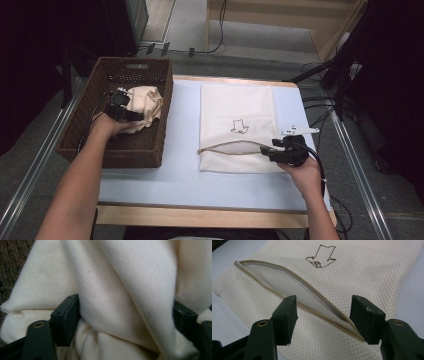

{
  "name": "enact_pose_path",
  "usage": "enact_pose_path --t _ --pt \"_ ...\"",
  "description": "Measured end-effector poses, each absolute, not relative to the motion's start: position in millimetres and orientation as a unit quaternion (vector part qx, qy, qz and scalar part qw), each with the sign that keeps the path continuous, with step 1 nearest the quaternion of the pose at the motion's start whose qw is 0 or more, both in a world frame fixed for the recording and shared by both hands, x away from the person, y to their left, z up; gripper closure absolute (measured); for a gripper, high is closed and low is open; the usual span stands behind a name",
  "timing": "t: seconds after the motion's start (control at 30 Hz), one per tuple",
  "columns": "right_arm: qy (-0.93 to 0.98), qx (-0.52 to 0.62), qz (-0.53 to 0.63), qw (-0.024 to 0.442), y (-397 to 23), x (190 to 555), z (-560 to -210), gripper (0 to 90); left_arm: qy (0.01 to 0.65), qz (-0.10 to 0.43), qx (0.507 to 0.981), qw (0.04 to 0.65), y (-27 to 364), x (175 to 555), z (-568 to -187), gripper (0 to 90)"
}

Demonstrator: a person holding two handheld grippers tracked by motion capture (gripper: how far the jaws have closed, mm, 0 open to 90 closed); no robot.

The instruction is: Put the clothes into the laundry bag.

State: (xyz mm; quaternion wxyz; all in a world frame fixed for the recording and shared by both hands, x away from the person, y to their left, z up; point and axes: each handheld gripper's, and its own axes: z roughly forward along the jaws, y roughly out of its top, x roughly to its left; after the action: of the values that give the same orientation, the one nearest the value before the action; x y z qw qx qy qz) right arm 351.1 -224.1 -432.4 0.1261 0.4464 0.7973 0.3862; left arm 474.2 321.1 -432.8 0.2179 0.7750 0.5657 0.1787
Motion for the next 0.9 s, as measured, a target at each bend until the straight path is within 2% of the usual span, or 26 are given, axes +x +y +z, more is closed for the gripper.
enact_pose_path --t 0.1,0.23,0.53,0.9 --pt "0.798 0.447 0.384 0.126 -224.3 350.2 -432.5 39.9 0.586 0.163 0.765 0.211 322.4 476.6 -427.9 47.0" --pt "0.799 0.447 0.384 0.125 -224.5 349.3 -432.7 40.2 0.594 0.145 0.760 0.221 325.5 476.9 -427.4 54.9" --pt "0.797 0.448 0.385 0.125 -226.0 349.2 -433.2 40.5 0.611 0.117 0.746 0.238 332.9 478.4 -422.1 61.1" --pt "0.796 0.449 0.386 0.124 -224.8 350.2 -432.3 40.7 0.581 0.119 0.775 0.218 331.2 482.3 -403.5 68.1"
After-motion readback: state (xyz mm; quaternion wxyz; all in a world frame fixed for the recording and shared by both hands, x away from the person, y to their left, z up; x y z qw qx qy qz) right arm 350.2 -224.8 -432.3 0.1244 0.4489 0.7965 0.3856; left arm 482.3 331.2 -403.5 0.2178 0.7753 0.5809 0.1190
